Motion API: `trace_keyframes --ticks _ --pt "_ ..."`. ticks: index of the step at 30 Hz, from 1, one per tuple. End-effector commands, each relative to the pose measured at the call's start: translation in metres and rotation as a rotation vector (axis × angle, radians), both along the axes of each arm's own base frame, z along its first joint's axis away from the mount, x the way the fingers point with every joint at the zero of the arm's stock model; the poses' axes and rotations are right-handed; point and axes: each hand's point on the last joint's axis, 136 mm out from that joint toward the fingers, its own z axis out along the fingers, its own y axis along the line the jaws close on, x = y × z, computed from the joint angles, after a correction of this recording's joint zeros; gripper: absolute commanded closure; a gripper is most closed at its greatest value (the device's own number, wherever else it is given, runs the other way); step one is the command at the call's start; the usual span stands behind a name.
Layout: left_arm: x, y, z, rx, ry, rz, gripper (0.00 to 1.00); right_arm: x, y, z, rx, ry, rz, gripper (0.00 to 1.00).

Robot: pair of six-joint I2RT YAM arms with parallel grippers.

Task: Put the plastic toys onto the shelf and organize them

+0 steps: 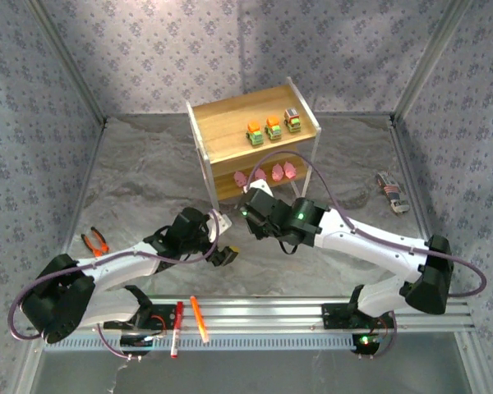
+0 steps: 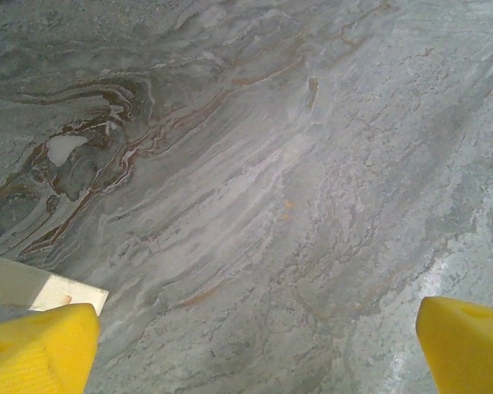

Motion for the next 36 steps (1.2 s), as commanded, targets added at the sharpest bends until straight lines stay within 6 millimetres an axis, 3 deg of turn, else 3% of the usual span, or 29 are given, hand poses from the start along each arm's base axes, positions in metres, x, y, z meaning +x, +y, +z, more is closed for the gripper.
trace_keyframes --ticks 1,21,36 --pt "-0.002 -0.003 0.006 -0.018 -0.051 -0.025 0.01 -0.001 -0.011 0.025 0.007 -0.042 -0.030 0.73" --pt "-0.008 -0.006 0.004 -0.007 -0.069 -0.053 0.01 0.006 -0.011 0.110 0.083 -0.175 -0.064 0.73" --pt "-0.010 -0.007 0.004 -0.005 -0.073 -0.061 0.01 0.020 0.020 0.176 0.098 -0.301 0.013 0.74"
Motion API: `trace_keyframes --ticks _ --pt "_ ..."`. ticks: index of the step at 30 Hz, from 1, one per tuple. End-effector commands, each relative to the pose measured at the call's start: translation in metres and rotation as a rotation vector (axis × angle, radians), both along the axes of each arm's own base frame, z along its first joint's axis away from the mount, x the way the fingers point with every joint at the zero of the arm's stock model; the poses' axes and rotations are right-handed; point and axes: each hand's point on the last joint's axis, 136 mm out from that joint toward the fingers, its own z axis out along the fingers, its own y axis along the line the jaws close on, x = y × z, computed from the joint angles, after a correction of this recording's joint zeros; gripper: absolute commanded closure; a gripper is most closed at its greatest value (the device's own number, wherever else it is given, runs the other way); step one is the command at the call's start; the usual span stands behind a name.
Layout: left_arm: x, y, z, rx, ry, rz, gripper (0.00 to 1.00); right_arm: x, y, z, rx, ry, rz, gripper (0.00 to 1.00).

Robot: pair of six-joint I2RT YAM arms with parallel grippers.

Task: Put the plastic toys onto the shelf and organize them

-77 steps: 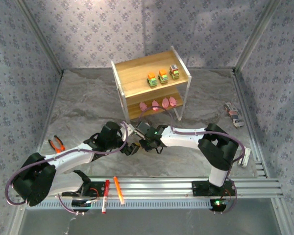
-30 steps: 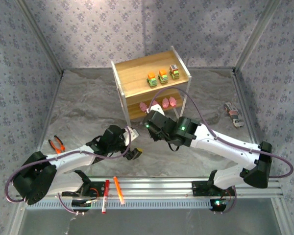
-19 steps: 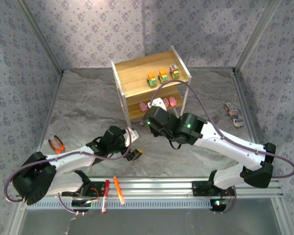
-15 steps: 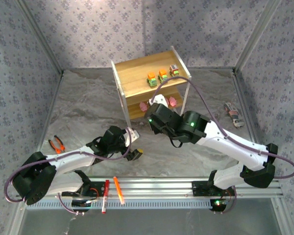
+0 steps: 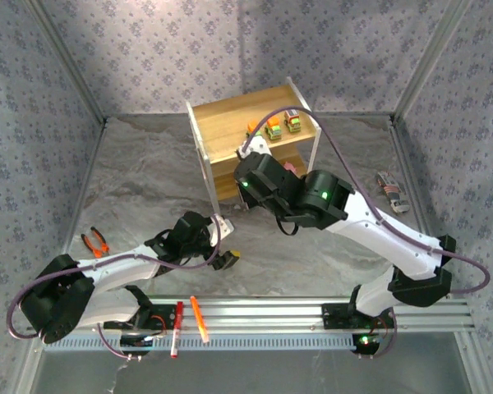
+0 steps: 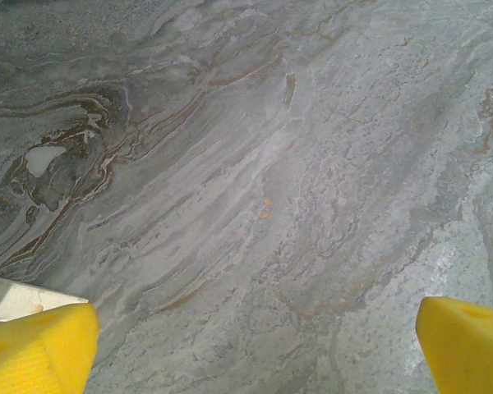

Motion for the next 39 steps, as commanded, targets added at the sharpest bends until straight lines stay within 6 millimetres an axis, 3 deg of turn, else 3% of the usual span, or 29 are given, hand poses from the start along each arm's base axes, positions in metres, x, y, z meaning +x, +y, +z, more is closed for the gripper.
trace_keyframes --ticks 1,15,31,39 --pt "-0.001 -0.002 0.005 -0.010 -0.034 -0.019 0.01 0.002 0.001 0.018 -0.036 -0.048 0.020 0.74" --pt "0.000 -0.001 0.006 -0.012 -0.045 -0.015 0.01 0.027 0.022 0.051 -0.038 -0.095 0.056 0.74" --pt "0.004 0.000 0.006 -0.009 -0.054 0.006 0.01 0.076 0.022 0.049 0.017 -0.038 -0.004 0.74" --pt "0.005 0.000 0.006 -0.007 -0.056 0.010 0.01 0.090 0.024 0.044 0.031 -0.010 -0.013 0.74"
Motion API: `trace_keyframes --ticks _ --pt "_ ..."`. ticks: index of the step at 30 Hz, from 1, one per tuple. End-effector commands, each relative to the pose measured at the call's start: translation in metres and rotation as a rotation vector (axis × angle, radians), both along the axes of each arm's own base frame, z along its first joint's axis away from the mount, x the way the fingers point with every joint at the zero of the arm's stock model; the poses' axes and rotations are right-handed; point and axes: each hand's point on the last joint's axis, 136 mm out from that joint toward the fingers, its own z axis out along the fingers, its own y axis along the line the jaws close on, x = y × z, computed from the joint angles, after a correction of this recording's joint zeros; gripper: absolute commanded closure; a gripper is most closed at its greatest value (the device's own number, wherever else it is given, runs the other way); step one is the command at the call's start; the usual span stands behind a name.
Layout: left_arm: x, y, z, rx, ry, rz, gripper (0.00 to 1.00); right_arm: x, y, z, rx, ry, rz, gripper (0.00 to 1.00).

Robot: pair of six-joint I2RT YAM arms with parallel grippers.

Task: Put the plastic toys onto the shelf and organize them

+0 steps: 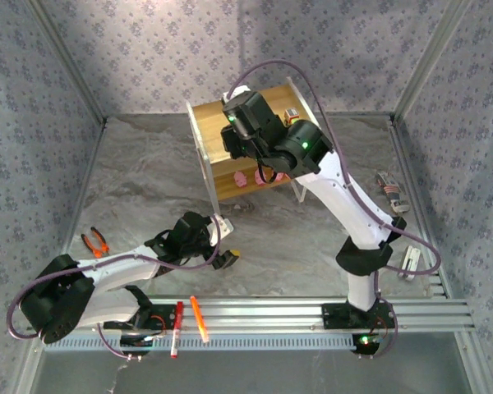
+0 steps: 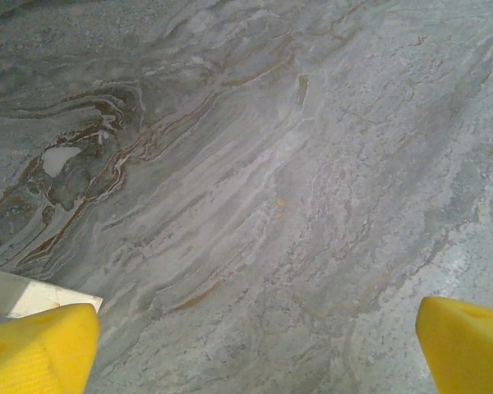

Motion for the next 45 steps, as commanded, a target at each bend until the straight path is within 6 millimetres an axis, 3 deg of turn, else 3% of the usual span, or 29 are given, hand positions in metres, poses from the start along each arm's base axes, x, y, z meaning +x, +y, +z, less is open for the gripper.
trace_keyframes --ticks 1,45 --pt "0.000 -0.002 0.005 -0.015 -0.033 -0.008 0.01 0.002 -0.002 -0.003 0.009 0.032 0.001 0.74" --pt "0.001 -0.001 0.007 -0.019 -0.041 -0.003 0.02 0.021 0.012 -0.048 0.032 0.181 -0.016 0.73"
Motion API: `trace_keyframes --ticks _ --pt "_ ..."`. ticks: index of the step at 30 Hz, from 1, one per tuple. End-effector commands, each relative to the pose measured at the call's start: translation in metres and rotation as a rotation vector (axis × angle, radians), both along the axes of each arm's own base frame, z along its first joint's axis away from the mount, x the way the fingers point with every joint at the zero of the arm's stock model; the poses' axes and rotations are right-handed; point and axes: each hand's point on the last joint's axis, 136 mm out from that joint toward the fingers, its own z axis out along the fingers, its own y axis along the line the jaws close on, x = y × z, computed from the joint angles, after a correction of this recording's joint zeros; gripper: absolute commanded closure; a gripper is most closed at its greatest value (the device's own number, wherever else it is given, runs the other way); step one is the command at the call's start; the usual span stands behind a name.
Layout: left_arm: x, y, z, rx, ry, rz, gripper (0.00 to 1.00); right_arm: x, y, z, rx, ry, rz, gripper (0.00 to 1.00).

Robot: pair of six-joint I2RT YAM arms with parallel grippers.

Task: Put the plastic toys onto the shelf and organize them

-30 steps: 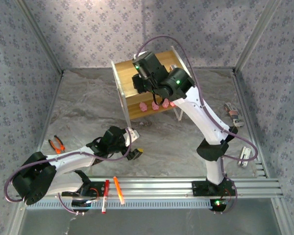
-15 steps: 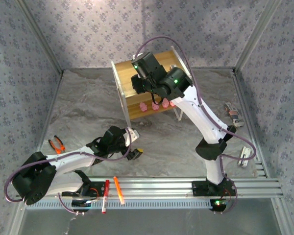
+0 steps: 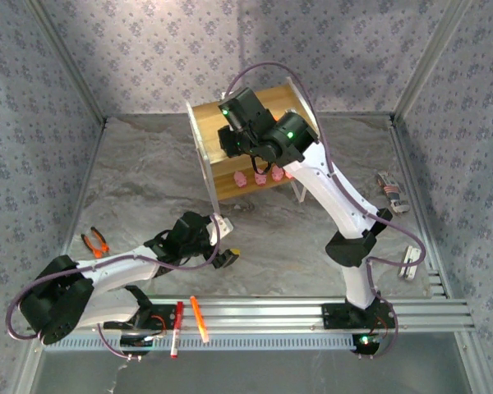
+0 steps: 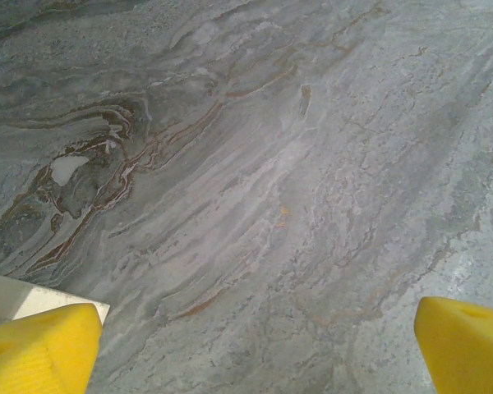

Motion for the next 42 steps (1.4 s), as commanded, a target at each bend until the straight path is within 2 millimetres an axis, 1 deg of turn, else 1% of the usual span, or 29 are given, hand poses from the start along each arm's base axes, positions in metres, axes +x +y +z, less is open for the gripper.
trace_keyframes --ticks 1,3,6,16,24,32,42 --pt "-0.001 -0.001 0.004 -0.009 -0.027 -0.007 0.02 0.000 0.000 -0.009 -0.003 0.037 -0.009 0.73" --pt "-0.001 -0.001 0.004 -0.009 -0.028 -0.008 0.02 0.001 -0.001 -0.010 -0.002 0.041 -0.011 0.72" --pt "0.000 -0.001 0.005 -0.010 -0.029 -0.006 0.02 0.002 0.000 -0.010 0.001 0.039 -0.012 0.67" --pt "0.000 -0.001 0.005 -0.009 -0.028 -0.006 0.02 0.006 -0.001 -0.006 0.018 0.029 -0.015 0.65" --pt "0.000 -0.001 0.005 -0.009 -0.029 -0.006 0.02 0.008 0.000 -0.003 0.028 0.020 -0.017 0.62" --pt "0.000 -0.001 0.005 -0.011 -0.029 -0.007 0.02 0.008 0.000 0.005 0.039 -0.002 -0.015 0.58" --pt "0.000 -0.001 0.005 -0.010 -0.026 -0.004 0.02 0.007 -0.005 0.018 0.048 -0.032 -0.019 0.44"
